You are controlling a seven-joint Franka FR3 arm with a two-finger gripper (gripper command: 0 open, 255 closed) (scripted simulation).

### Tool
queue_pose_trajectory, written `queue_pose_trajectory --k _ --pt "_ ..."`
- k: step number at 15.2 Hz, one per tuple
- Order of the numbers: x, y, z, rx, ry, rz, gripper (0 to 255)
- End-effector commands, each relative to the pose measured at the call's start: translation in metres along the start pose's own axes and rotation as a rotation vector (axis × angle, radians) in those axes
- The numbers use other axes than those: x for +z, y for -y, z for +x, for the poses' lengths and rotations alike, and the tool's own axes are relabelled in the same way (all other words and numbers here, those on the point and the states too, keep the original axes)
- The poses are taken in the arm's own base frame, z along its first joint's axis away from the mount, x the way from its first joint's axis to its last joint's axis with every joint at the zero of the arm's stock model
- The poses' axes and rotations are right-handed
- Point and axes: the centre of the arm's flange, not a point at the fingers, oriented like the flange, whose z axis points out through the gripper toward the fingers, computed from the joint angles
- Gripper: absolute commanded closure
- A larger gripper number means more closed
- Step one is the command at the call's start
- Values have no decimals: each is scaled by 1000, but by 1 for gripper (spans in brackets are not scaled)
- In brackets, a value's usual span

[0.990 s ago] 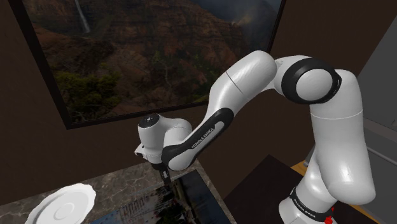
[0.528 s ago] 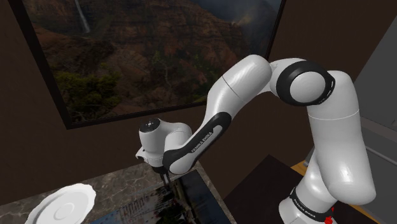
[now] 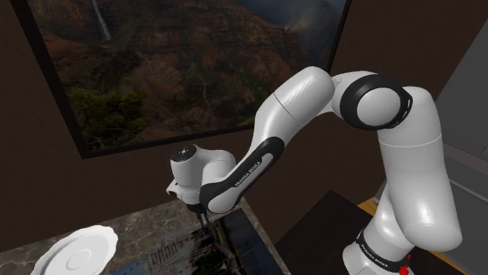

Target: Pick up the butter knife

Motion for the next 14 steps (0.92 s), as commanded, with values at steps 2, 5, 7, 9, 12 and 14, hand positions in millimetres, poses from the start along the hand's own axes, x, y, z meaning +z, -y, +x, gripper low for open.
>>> queue_pose_trajectory --k 2,5,7,9,12,14 --pt "-13 0 -2 0 0 0 255" --pt "-29 -1 -4 0 0 0 255" --pt "-39 -1 -5 0 0 0 255" --pt "-50 -2 -7 0 0 0 255" --pt "-66 -2 -9 0 0 0 255" --pt "-76 -3 -10 0 0 0 255"
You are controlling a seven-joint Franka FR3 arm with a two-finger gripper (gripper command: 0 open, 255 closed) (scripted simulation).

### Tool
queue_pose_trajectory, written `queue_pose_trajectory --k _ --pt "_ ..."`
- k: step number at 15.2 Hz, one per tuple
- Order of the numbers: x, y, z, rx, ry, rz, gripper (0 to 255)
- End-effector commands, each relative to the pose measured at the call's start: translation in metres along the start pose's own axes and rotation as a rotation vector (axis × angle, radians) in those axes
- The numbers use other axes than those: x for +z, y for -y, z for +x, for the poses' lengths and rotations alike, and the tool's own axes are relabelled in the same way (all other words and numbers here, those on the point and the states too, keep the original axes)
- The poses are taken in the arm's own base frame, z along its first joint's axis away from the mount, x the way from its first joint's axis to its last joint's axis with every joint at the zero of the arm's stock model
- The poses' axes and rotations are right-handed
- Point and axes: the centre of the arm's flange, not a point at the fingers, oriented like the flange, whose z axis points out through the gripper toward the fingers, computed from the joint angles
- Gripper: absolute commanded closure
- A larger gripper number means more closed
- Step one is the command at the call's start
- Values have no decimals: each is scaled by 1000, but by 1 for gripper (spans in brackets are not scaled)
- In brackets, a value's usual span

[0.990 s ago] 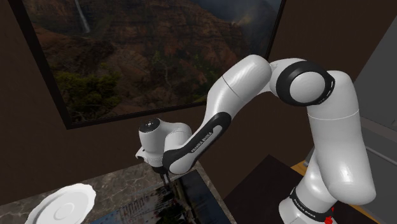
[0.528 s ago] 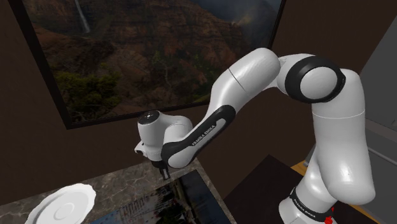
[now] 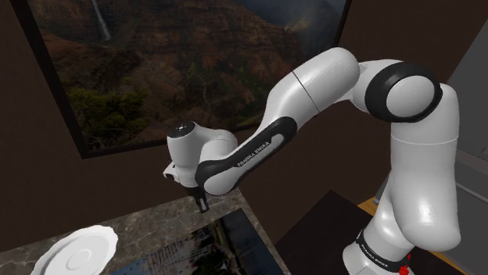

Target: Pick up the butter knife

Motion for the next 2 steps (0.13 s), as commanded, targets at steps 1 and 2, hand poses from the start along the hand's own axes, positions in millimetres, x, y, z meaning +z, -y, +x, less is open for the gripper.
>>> queue_pose_trajectory --k 1,2 --pt "-6 0 -1 0 0 0 255" --pt "-6 0 -1 0 0 0 255"
